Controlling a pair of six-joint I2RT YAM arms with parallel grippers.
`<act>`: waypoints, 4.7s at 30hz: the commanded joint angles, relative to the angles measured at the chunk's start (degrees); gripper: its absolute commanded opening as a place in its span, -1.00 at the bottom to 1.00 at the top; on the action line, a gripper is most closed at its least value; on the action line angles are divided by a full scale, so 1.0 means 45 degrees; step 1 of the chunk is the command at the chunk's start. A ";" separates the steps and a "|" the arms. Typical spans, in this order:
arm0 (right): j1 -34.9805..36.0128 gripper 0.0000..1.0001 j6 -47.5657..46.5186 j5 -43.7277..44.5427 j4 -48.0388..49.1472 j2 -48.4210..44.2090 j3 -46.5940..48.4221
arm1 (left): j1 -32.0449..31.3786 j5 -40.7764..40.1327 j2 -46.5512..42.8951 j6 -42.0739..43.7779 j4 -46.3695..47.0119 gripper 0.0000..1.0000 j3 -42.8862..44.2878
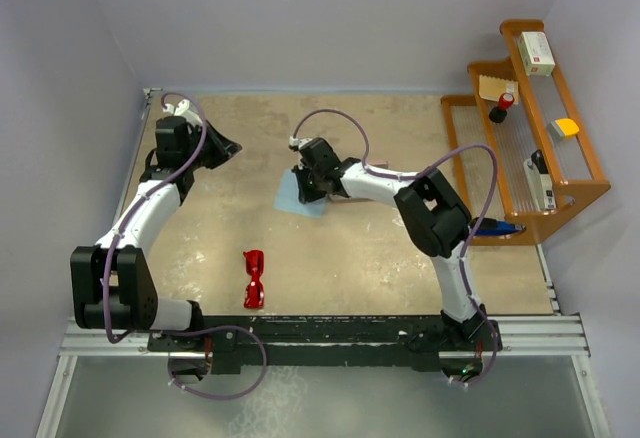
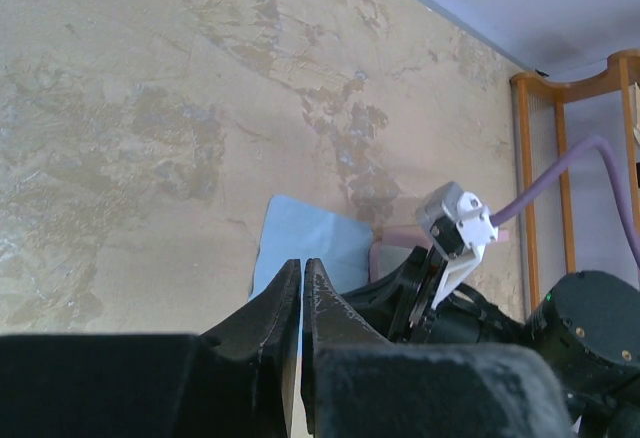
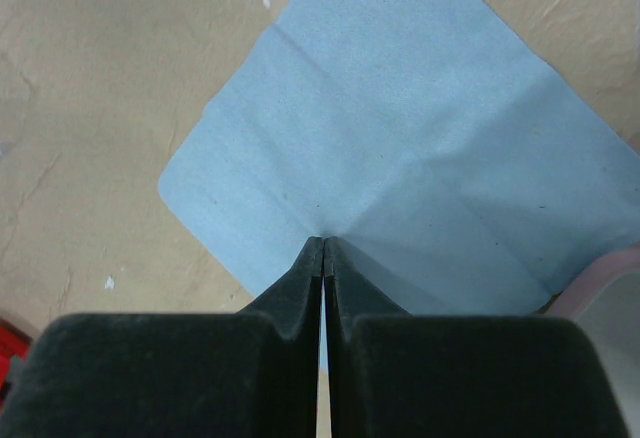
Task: Organize the sunglasses
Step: Move the glasses cleaning cloth to the center of the board, then fold the glasses cleaning cloth at the center of the board.
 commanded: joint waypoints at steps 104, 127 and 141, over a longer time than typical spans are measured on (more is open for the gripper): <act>-0.0832 -0.44 0.0192 -0.0037 -0.0072 -0.8927 -0.8608 | -0.8489 -0.4731 0.1620 -0.0311 0.0058 -0.37 -0.2719; -0.0837 -0.38 -0.0089 -0.0024 -0.0201 -0.8515 -0.8323 | -0.8490 -0.5140 0.2028 -0.0087 0.0348 -0.34 -0.2980; -0.0827 -0.39 -0.0133 -0.0018 -0.0007 -0.8520 -0.8417 | -0.8490 -0.4952 0.2619 0.0018 0.0669 -0.32 -0.2992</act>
